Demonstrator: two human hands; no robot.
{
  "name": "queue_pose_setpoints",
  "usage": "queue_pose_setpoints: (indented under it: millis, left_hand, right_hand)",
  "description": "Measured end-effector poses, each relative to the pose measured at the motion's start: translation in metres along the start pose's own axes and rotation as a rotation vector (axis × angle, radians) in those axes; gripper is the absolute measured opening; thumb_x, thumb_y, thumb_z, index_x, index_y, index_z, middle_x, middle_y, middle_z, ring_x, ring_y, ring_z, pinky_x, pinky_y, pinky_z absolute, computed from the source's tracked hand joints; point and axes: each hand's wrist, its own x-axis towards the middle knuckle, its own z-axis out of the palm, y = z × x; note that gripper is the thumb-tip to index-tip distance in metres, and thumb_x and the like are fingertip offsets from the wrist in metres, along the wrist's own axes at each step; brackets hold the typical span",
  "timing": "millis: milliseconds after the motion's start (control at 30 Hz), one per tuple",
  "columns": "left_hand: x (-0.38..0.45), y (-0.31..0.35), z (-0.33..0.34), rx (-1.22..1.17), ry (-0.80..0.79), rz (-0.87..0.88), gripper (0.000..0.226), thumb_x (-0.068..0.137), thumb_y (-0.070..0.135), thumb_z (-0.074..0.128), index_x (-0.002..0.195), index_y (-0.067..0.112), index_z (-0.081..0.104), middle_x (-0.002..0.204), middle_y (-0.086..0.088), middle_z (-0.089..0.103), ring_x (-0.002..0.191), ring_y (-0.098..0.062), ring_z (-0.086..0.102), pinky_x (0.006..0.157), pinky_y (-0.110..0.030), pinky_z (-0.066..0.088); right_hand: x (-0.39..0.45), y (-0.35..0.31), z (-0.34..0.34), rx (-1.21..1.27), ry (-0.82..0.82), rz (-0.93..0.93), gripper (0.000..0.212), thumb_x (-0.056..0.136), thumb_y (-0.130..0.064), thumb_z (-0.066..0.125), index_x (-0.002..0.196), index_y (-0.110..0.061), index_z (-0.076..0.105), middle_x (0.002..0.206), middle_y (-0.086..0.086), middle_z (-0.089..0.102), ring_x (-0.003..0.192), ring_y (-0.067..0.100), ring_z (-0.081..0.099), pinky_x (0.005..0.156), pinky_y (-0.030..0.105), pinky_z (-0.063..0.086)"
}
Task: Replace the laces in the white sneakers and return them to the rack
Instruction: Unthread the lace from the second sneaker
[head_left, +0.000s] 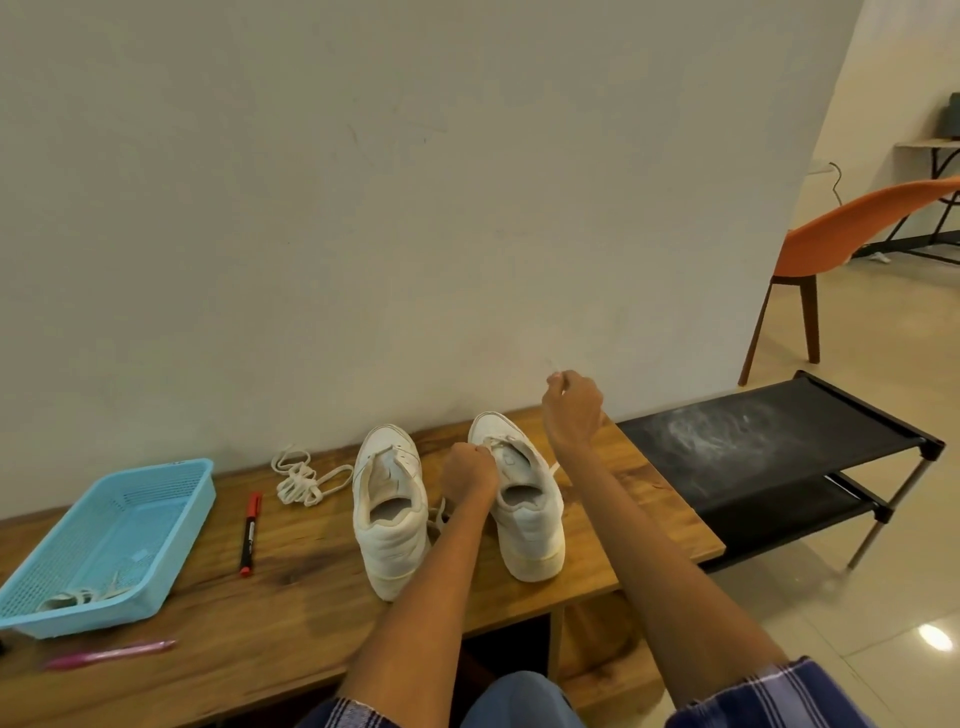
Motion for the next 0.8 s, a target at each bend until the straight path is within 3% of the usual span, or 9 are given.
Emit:
queue_pose_setpoints:
  millis: [100, 200, 300, 367, 500, 600, 700, 733, 800]
  left_hand:
    - [0.000, 0.000, -0.002, -0.012, 0.002, -0.008, 0.034, 0.096, 0.023, 0.042, 0.101, 0.003, 0.068, 0.100, -0.013, 0.068, 0.092, -0.028, 0.063, 0.061, -0.030, 0.040]
    - [0.001, 0.000, -0.001, -0.024, 0.005, -0.012, 0.034, 0.095, 0.023, 0.043, 0.100, 0.002, 0.069, 0.100, -0.014, 0.069, 0.091, -0.029, 0.063, 0.061, -0.030, 0.040]
    - [-0.002, 0.002, -0.001, -0.024, 0.005, -0.013, 0.034, 0.095, 0.025, 0.043, 0.100, 0.003, 0.068, 0.100, -0.013, 0.069, 0.091, -0.028, 0.064, 0.059, -0.029, 0.039]
    - [-0.003, 0.003, -0.002, -0.021, 0.004, -0.011, 0.033, 0.095, 0.023, 0.043, 0.101, 0.002, 0.068, 0.100, -0.013, 0.068, 0.091, -0.028, 0.063, 0.059, -0.029, 0.039]
    - [-0.003, 0.007, -0.001, 0.001, 0.000, -0.013, 0.033, 0.096, 0.023, 0.043, 0.105, 0.005, 0.068, 0.103, -0.012, 0.068, 0.094, -0.027, 0.063, 0.061, -0.029, 0.038]
    - [-0.006, 0.010, -0.001, 0.018, 0.008, -0.011, 0.033, 0.097, 0.023, 0.041, 0.110, 0.004, 0.066, 0.109, -0.013, 0.067, 0.099, -0.027, 0.062, 0.065, -0.029, 0.041]
    - [-0.012, 0.016, -0.005, 0.031, 0.002, -0.013, 0.037, 0.099, 0.022, 0.040, 0.130, 0.004, 0.050, 0.129, -0.015, 0.056, 0.116, -0.029, 0.054, 0.084, -0.033, 0.045]
    - [-0.012, 0.018, -0.008, 0.028, -0.008, -0.026, 0.041, 0.099, 0.021, 0.041, 0.137, 0.005, 0.041, 0.134, -0.014, 0.052, 0.120, -0.030, 0.052, 0.089, -0.034, 0.044]
    - [-0.005, 0.024, -0.012, 0.025, -0.051, -0.047, 0.048, 0.098, 0.018, 0.041, 0.143, 0.008, 0.027, 0.137, -0.015, 0.048, 0.120, -0.030, 0.051, 0.089, -0.035, 0.045]
  right_hand:
    - [0.000, 0.015, 0.009, -0.146, -0.188, 0.128, 0.023, 0.094, -0.017, 0.040, 0.091, -0.001, 0.057, 0.096, 0.012, 0.055, 0.100, 0.029, 0.053, 0.083, 0.039, 0.043]
    - [-0.006, 0.029, 0.023, -0.192, -0.345, 0.244, 0.043, 0.081, -0.024, 0.054, 0.116, 0.000, 0.048, 0.120, 0.010, 0.052, 0.115, 0.035, 0.052, 0.090, 0.039, 0.046]
    - [-0.016, 0.026, 0.023, -0.182, -0.437, 0.027, 0.066, 0.081, -0.012, 0.057, 0.139, 0.000, 0.029, 0.132, 0.016, 0.045, 0.123, 0.034, 0.045, 0.097, 0.038, 0.042]
    - [-0.024, 0.031, 0.024, -0.288, -0.489, -0.154, 0.064, 0.085, -0.009, 0.054, 0.142, 0.000, 0.026, 0.136, 0.017, 0.042, 0.124, 0.032, 0.043, 0.097, 0.036, 0.040]
    - [-0.031, 0.045, 0.028, -0.422, -0.563, -0.160, 0.032, 0.086, -0.010, 0.048, 0.118, -0.003, 0.048, 0.107, 0.012, 0.060, 0.100, 0.030, 0.059, 0.073, 0.031, 0.043]
    - [-0.031, 0.043, 0.026, -0.399, -0.507, -0.196, 0.031, 0.087, -0.006, 0.047, 0.119, -0.004, 0.049, 0.106, 0.014, 0.062, 0.093, 0.028, 0.060, 0.073, 0.031, 0.042]
    - [-0.028, 0.044, 0.027, -0.482, -0.545, -0.259, 0.013, 0.089, -0.006, 0.044, 0.082, -0.006, 0.056, 0.086, 0.010, 0.062, 0.080, 0.023, 0.059, 0.062, 0.025, 0.038]
    - [-0.028, 0.045, 0.029, -0.511, -0.535, -0.238, 0.023, 0.091, -0.008, 0.043, 0.069, -0.010, 0.049, 0.074, 0.005, 0.055, 0.073, 0.020, 0.057, 0.056, 0.022, 0.035]
    - [-0.029, 0.045, 0.028, -0.535, -0.519, -0.217, 0.029, 0.094, -0.012, 0.040, 0.066, -0.010, 0.048, 0.063, -0.001, 0.043, 0.057, 0.013, 0.045, 0.046, 0.020, 0.024]
